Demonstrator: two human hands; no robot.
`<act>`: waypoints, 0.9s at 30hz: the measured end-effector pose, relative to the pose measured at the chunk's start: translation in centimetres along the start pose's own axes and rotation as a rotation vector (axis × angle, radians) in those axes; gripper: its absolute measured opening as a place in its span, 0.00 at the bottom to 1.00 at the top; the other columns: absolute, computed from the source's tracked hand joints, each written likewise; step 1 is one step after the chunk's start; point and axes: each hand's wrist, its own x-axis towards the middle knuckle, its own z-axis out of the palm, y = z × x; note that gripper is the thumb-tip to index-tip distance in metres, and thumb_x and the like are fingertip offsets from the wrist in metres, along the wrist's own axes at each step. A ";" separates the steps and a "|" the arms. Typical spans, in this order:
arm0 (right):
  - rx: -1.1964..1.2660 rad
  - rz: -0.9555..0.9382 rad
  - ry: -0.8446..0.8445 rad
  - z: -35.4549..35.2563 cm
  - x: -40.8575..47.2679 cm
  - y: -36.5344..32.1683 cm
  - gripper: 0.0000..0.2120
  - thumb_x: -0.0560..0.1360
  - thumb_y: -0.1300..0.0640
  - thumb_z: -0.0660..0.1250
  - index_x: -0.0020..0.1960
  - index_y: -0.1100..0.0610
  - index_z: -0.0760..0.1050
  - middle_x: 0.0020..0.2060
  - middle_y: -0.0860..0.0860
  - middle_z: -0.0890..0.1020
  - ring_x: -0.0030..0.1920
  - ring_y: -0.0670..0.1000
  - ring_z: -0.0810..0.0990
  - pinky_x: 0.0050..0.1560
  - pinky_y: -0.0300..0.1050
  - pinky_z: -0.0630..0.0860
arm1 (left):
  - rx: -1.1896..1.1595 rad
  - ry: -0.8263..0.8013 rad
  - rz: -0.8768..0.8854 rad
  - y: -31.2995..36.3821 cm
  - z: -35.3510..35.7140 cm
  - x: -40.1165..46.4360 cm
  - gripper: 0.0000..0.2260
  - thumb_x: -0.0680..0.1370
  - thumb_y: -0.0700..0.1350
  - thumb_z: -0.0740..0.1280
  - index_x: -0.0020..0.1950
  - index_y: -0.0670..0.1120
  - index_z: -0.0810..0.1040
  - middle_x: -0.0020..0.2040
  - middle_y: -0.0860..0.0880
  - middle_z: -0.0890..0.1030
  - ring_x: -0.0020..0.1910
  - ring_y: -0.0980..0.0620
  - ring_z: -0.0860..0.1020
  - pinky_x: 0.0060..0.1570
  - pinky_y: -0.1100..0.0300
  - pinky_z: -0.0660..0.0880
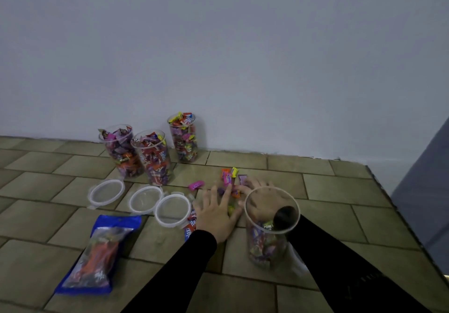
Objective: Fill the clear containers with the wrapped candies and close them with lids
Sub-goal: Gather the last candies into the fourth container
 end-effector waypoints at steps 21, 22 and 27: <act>0.101 -0.175 0.035 1.7 7.9 0.8 0.27 0.77 0.37 0.49 0.60 0.55 0.75 0.56 0.54 0.75 0.56 0.55 0.73 0.55 0.51 0.72 | -0.069 0.233 -0.136 -1.4 0.7 6.4 0.11 0.75 0.48 0.70 0.51 0.41 0.77 0.48 0.38 0.75 0.44 0.37 0.77 0.37 0.49 0.74; 0.096 -0.165 0.037 1.6 7.9 0.7 0.23 0.79 0.39 0.53 0.57 0.56 0.75 0.54 0.54 0.75 0.54 0.55 0.74 0.51 0.51 0.73 | -0.094 0.199 -0.135 -1.2 0.5 6.4 0.11 0.79 0.48 0.65 0.57 0.42 0.74 0.54 0.39 0.73 0.51 0.38 0.75 0.45 0.49 0.73; 0.050 -0.153 0.033 1.1 7.6 0.5 0.19 0.81 0.43 0.55 0.49 0.58 0.73 0.47 0.55 0.79 0.48 0.57 0.77 0.45 0.51 0.72 | 0.059 0.159 -0.049 -1.0 -0.3 6.5 0.11 0.84 0.42 0.51 0.64 0.41 0.65 0.64 0.43 0.69 0.63 0.44 0.68 0.60 0.56 0.63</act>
